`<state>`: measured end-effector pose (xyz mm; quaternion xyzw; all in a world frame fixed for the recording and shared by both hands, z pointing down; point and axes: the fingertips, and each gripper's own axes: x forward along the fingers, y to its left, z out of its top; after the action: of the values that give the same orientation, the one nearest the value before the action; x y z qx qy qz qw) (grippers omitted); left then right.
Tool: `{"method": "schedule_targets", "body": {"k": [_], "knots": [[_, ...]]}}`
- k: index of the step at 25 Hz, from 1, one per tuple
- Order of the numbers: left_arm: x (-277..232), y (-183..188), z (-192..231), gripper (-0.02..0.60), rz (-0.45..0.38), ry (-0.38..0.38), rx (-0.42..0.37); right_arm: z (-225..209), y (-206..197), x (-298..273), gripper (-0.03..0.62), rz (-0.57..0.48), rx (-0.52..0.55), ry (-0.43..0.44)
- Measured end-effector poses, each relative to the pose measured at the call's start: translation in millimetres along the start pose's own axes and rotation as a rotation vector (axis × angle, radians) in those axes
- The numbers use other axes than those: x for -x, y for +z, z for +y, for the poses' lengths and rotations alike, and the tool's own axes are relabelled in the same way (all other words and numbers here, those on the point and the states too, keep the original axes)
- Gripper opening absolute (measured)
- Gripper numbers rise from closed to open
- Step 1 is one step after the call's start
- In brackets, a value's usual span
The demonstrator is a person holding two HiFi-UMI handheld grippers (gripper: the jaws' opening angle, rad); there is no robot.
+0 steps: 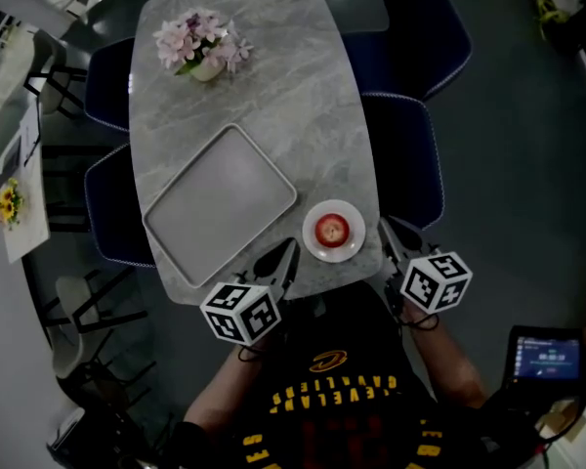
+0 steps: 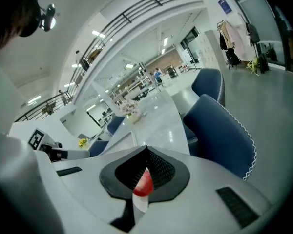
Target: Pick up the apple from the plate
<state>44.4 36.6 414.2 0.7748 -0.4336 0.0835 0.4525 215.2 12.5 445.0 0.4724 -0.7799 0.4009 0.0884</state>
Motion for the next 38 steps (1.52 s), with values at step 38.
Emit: {"method": "schedule_targets", "body": {"k": [38], "knots": [[271.6,-25.5,-120.1,0.002,-0.435,-0.366,-0.603,289.4,-44.7,184.5,0.006,-0.585,0.559,-0.125]]}}
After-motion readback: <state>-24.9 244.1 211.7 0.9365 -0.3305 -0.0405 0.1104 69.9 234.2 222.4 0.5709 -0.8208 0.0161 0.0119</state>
